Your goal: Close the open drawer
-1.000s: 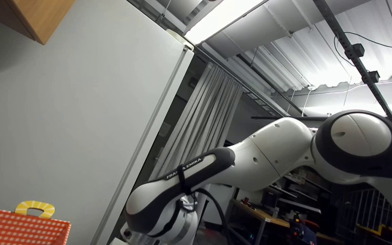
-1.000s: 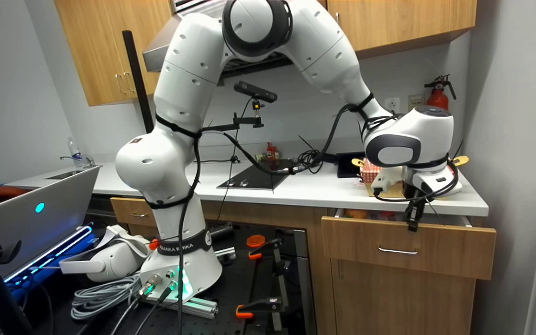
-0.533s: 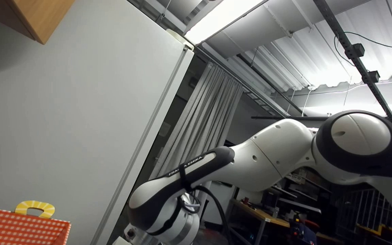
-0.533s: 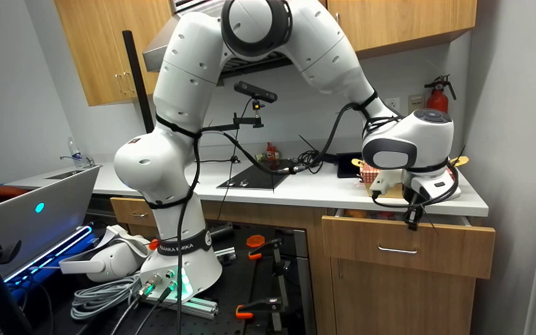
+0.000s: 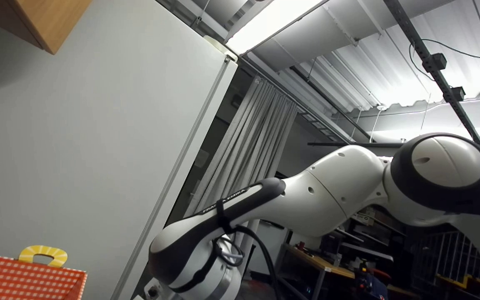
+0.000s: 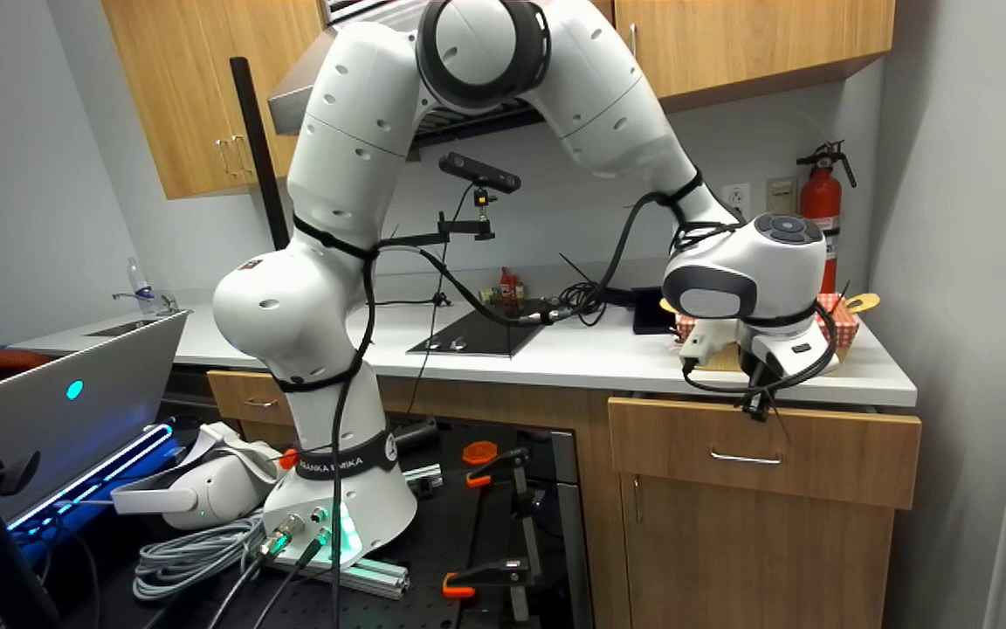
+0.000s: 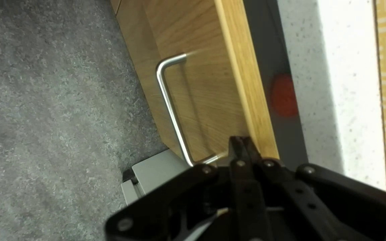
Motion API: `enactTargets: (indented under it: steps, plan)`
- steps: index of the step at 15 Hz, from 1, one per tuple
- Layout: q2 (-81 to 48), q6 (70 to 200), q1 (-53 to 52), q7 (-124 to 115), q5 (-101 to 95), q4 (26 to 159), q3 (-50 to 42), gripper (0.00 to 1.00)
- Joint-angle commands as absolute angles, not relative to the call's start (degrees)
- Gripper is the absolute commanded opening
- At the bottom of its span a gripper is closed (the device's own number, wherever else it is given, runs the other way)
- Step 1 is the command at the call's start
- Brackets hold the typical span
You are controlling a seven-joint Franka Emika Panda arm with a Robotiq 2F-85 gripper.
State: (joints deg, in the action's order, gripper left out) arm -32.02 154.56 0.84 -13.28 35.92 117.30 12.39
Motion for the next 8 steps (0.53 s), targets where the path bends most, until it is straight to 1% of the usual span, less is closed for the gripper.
enactTargets:
  steps: [1,8]
  plan:
    - [-31.11,155.56,1.37,-9.73,40.4,118.66,14.68,0.0]
    - [-31.41,155.38,1.04,-6.67,44.46,118.63,15.25,0.0]
